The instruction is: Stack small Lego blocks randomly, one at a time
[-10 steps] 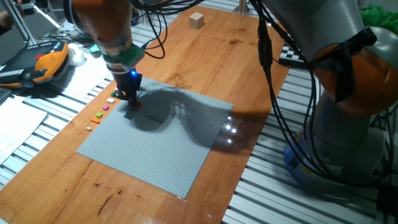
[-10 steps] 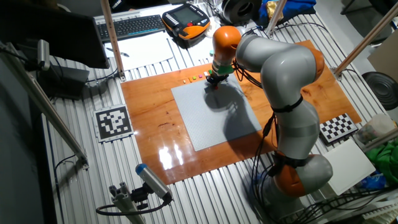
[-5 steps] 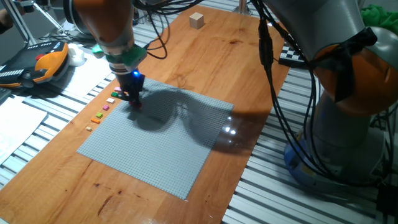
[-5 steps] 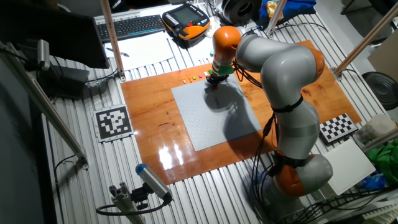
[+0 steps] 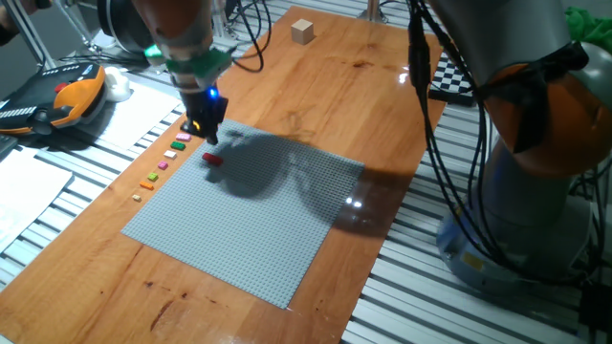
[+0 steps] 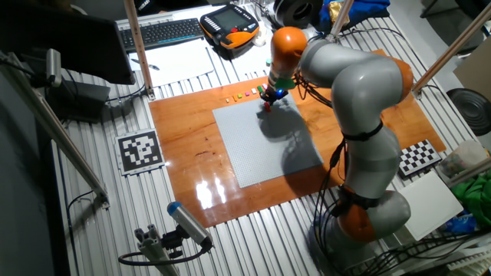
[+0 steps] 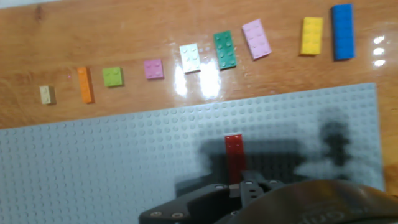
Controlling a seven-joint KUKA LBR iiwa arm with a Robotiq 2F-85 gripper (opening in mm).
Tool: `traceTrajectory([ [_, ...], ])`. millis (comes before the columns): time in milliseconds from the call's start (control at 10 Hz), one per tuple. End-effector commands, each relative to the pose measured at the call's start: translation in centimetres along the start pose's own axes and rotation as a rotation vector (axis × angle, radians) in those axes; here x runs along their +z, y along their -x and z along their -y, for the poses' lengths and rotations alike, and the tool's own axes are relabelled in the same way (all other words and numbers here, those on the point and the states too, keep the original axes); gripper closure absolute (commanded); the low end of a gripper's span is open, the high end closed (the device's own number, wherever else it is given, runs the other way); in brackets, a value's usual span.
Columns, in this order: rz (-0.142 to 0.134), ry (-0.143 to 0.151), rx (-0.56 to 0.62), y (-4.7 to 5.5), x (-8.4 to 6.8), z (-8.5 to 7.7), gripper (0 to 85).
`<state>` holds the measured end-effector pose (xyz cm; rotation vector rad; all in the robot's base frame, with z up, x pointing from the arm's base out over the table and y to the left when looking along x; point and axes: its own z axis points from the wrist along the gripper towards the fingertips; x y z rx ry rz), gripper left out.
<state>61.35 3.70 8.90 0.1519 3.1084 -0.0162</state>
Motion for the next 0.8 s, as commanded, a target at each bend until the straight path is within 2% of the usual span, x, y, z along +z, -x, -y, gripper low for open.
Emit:
traceTrajectory([
  [0,0.018,-0.003,-0.007,0.0,-0.7,0.3,85.0],
  [200,0.045,-0.013,-0.027,0.5,-1.9,1.7,85.0],
  [500,0.044,-0.02,-0.05,1.2,-3.2,3.7,85.0],
  [600,0.041,-0.011,-0.059,1.5,-3.6,4.3,85.0],
  [700,0.059,-0.022,-0.063,1.6,-3.7,4.6,85.0],
])
